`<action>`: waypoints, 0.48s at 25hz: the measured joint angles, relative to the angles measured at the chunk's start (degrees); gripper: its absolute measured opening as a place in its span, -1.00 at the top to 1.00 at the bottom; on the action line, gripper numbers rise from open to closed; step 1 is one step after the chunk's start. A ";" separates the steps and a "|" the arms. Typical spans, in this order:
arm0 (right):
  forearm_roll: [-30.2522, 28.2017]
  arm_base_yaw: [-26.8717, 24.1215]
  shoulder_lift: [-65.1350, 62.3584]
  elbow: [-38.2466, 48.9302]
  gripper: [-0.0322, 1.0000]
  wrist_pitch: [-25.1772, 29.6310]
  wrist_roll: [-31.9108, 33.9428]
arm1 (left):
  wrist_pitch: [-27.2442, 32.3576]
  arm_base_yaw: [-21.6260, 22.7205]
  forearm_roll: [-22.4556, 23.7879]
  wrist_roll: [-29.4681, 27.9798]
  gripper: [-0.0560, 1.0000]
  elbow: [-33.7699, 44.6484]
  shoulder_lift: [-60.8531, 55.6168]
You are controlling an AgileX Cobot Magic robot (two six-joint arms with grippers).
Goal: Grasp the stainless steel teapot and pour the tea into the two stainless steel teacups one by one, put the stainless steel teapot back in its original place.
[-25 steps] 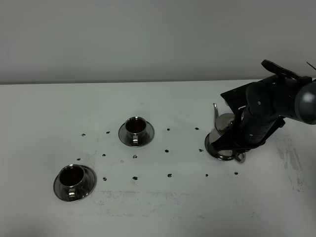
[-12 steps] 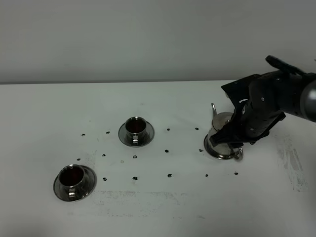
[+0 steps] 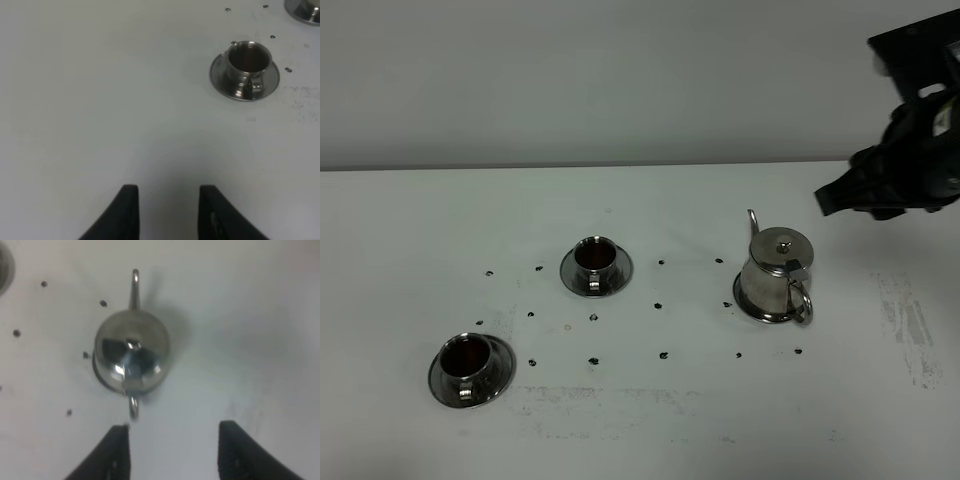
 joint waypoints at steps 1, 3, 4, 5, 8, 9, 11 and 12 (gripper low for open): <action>-0.32 0.00 -3.01 0.00 0.18 2.72 0.00 | 0.00 0.00 0.00 0.00 0.31 0.00 0.00; -1.19 0.00 -9.14 0.00 0.18 8.58 0.00 | -0.04 0.00 1.00 0.00 0.31 0.00 0.00; -1.49 0.00 -11.66 0.00 0.18 11.49 0.00 | -0.04 0.00 2.06 0.00 0.31 0.00 0.00; -1.67 0.00 -14.50 0.00 0.18 13.01 0.00 | -0.04 0.00 3.14 0.00 0.31 0.00 0.00; -1.83 0.00 -21.47 0.00 0.18 14.42 0.00 | -0.04 0.00 4.20 0.00 0.31 0.00 0.00; -1.77 0.00 -23.70 0.00 0.18 14.54 0.00 | -0.04 0.00 4.20 0.00 0.31 0.00 0.00; -1.83 -0.07 -27.71 0.00 0.18 14.66 0.00 | -0.04 0.00 4.20 0.00 0.31 0.00 0.00; -1.67 -0.42 -29.97 0.00 0.18 14.66 0.00 | -0.04 0.00 4.20 0.00 0.31 0.00 0.00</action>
